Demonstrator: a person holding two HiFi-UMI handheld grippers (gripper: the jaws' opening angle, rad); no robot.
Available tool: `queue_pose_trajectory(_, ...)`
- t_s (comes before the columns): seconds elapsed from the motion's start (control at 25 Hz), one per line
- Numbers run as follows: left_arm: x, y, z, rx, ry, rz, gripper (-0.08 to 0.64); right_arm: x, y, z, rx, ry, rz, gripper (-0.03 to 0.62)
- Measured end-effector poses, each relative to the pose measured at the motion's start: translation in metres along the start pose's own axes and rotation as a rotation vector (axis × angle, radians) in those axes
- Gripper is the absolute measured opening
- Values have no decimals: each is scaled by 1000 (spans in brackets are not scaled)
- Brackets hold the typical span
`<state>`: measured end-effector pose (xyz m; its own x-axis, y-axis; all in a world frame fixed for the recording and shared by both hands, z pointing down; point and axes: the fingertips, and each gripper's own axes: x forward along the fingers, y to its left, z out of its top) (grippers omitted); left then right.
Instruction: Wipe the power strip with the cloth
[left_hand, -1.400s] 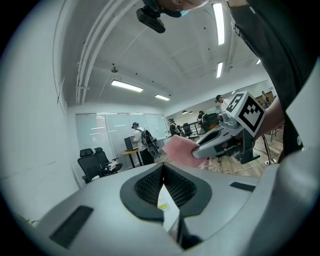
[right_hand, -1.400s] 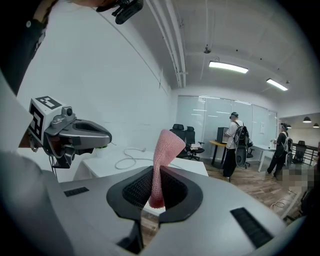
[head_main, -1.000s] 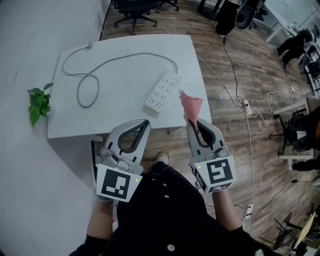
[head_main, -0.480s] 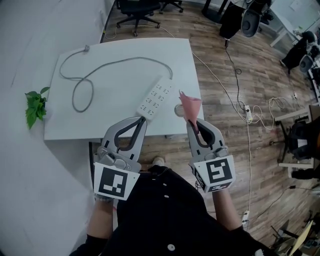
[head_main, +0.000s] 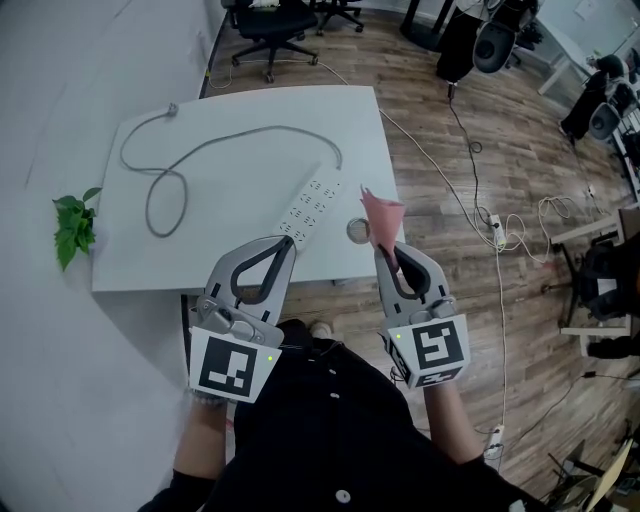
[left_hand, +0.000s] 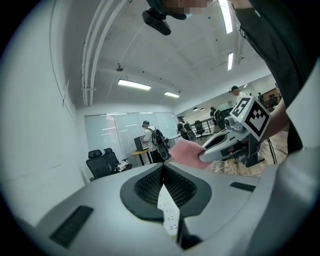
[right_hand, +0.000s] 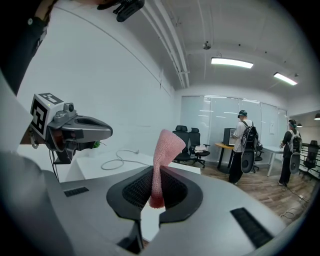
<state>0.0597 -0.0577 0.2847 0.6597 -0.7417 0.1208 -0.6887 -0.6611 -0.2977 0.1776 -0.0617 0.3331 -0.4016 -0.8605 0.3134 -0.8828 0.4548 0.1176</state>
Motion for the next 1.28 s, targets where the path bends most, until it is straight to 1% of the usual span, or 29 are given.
queue_pose_trajectory(0.2,7,7,2,7,-6,-30,14,7,-5,7,13,-16,-29,49)
queue_pose_trajectory(0.36,6,7,-3,8,-7,-55,14,9,-1,1,14,-1,-44,49)
queue_pose_trajectory(0.56,19,27,-5,19,-10,-84,15,32,-10,8,25,10,-67,49)
queue_pose_trajectory(0.68,21,32,-8,15,-4,-94,14,39,-13,8,25,22,-76,49)
queue_pose_trajectory(1.04,18,45,-19,-6,5,-101,15,60,-9,5,1,53,-73,49)
queue_pose_trajectory(1.28,16,51,-22,-13,7,-89,14,75,-17,-2,-18,82,-76,49)
